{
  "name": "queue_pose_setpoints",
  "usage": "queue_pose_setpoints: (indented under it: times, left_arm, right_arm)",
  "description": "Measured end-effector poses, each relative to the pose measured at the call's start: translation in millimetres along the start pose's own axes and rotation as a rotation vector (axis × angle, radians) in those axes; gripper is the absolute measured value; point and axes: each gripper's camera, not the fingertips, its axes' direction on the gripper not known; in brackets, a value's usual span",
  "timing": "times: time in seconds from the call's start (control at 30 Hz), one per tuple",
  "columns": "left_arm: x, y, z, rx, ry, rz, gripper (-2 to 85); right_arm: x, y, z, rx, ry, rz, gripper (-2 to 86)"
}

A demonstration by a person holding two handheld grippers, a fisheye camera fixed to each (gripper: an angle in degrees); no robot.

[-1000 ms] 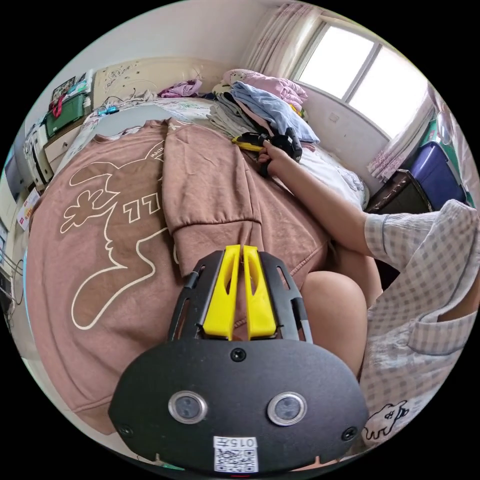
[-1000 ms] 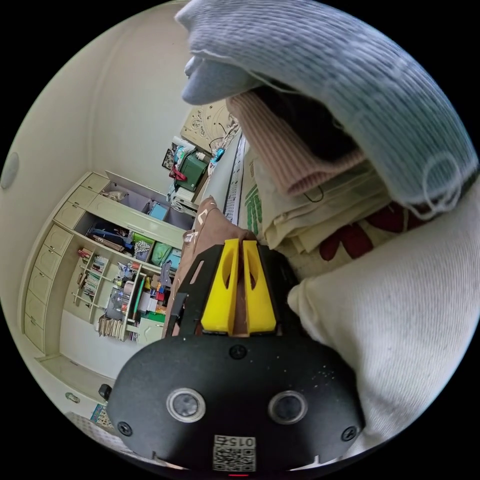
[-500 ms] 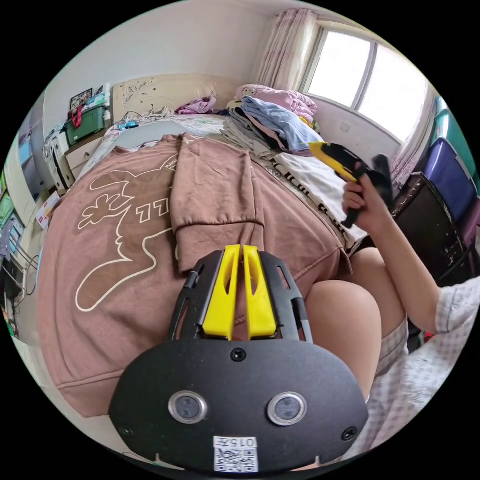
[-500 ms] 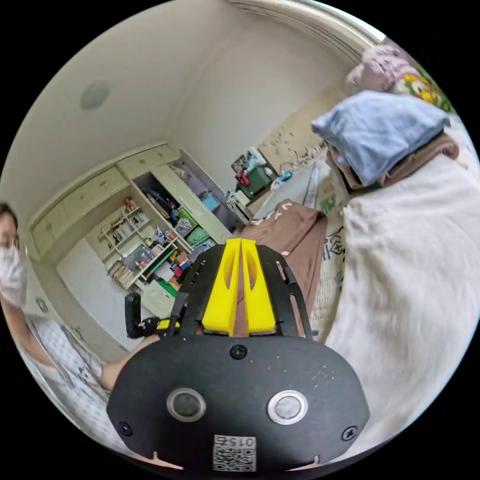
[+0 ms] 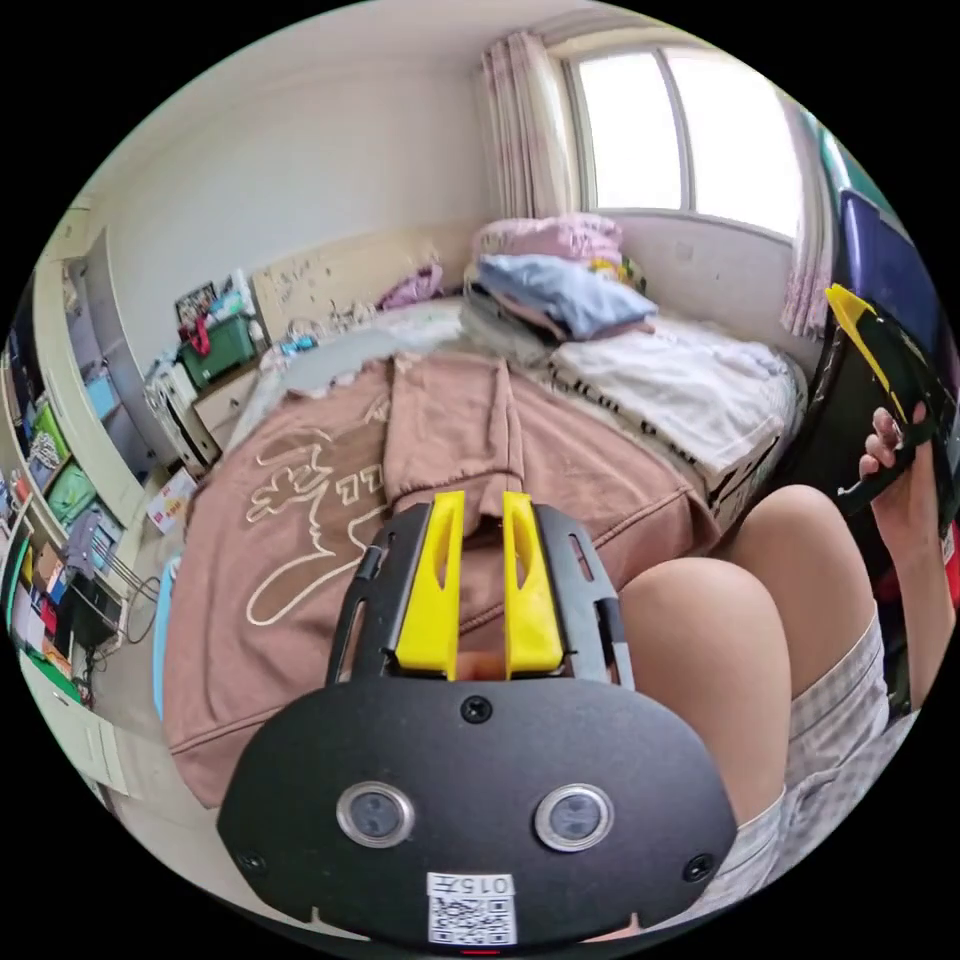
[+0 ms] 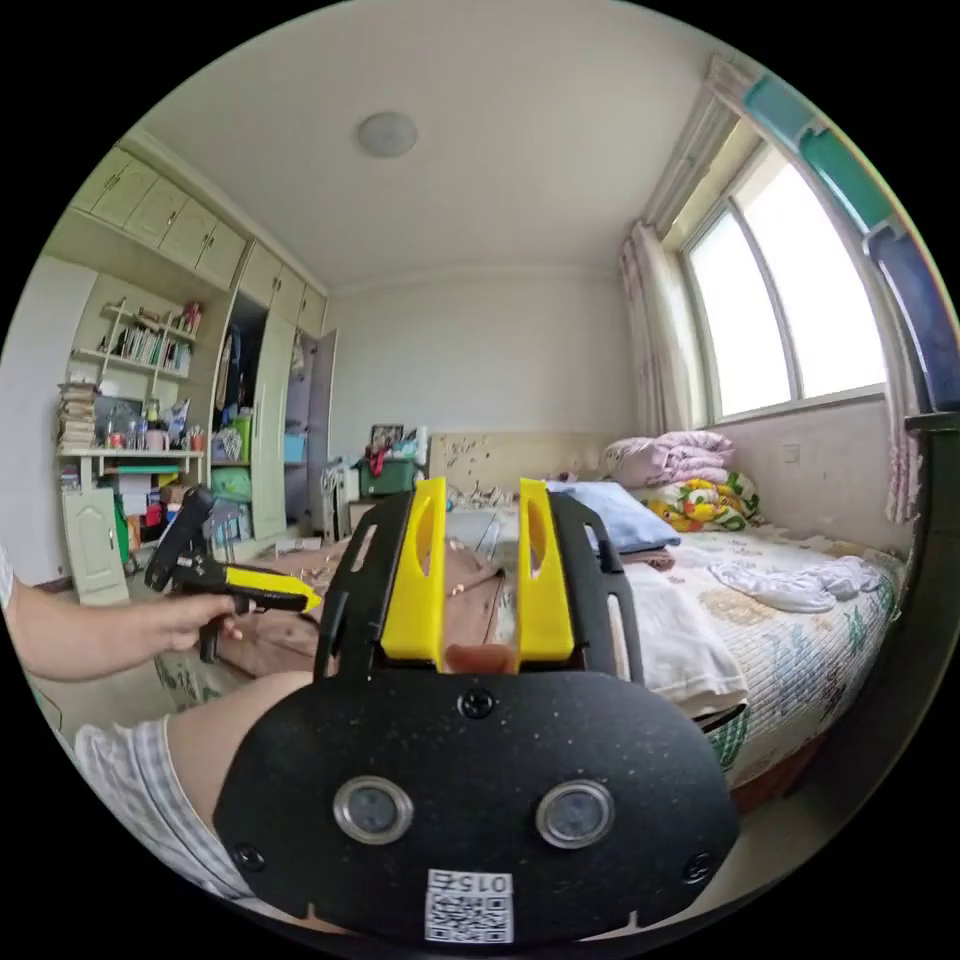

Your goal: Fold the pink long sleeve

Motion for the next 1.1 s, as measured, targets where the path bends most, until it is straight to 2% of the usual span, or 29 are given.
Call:
queue_pose_setpoints:
  times: [0.07, 0.2, 0.27, 0.47, 0.73, 0.83, 1.1]
  left_arm:
    - [9.6, 9.4, -71.6, 0.230, -0.077, -0.009, 11.8]
    - [19.9, 25.9, -172.1, 0.531, -0.092, -0.046, 18.5]
    - [20.1, 36.7, -226.6, 0.689, -0.040, -0.090, 22.8]
    - [14.6, 49.2, -317.6, 0.928, 0.218, -0.120, 27.7]
    - [12.2, 48.2, -368.5, 1.016, 0.432, -0.110, 30.0]
    - [17.0, 44.7, -380.8, 1.022, 0.460, -0.083, 30.9]
    - [27.4, 41.4, -402.6, 1.023, 0.455, -0.035, 31.9]
  right_arm:
    - [-2.5, 5.0, -42.8, 0.120, -0.017, 0.014, 20.7]
    - [-6.5, 19.5, -93.7, 0.230, -0.053, 0.035, 27.1]
    - [-9.1, 32.2, -119.3, 0.265, -0.114, 0.047, 30.3]
    - [2.1, 57.3, -174.8, 0.374, -0.363, 0.106, 33.9]
    - [43.1, 104.0, -226.2, 0.548, -0.665, 0.266, 35.1]
    - [47.6, 119.6, -235.7, 0.573, -0.720, 0.257, 35.6]
    - [12.3, 140.6, -235.6, 0.473, -0.611, -0.014, 36.8]
